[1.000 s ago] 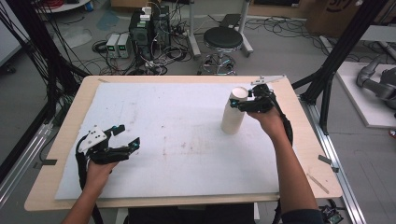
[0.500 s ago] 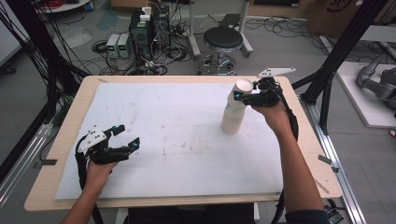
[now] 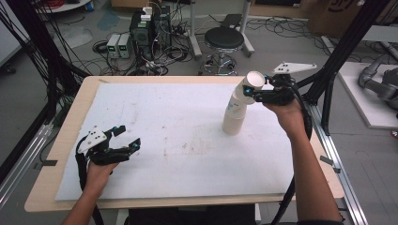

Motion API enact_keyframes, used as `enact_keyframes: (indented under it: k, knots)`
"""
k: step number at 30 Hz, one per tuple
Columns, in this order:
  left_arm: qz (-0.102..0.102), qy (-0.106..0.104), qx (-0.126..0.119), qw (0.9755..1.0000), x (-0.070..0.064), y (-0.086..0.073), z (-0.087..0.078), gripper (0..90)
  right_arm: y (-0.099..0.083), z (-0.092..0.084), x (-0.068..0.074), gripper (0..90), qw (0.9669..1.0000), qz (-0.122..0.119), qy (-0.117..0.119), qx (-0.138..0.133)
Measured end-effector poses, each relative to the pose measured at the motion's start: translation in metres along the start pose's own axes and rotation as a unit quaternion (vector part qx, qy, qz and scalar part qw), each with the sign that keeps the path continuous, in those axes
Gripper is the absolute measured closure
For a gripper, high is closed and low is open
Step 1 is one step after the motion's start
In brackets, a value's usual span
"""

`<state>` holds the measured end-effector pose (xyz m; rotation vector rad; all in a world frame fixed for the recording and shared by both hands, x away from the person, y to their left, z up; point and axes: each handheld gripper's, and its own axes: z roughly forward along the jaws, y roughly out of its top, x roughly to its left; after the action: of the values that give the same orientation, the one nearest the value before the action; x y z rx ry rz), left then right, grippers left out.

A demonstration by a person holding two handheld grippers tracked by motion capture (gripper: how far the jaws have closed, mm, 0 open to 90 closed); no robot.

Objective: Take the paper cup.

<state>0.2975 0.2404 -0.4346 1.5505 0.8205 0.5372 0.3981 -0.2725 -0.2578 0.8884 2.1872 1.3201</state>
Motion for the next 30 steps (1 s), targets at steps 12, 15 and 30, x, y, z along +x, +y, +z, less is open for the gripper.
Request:
enact_keyframes:
  k: [12,15,30]
  knots:
    - [-0.001,-0.015,-0.003,0.9999,-0.002,0.0,0.001,16.2,-0.026,-0.039,0.025,34.7,0.9994,-0.026,0.021,0.002]
    - [-0.001,-0.019,-0.008,0.9998,-0.004,0.001,0.002,15.6,-0.039,-0.042,0.032,34.6,0.9991,-0.023,0.034,0.006]
    - [0.028,-0.064,-0.007,0.9975,-0.016,0.002,0.005,15.7,-0.086,-0.007,0.067,32.9,0.9941,-0.044,0.089,0.043]
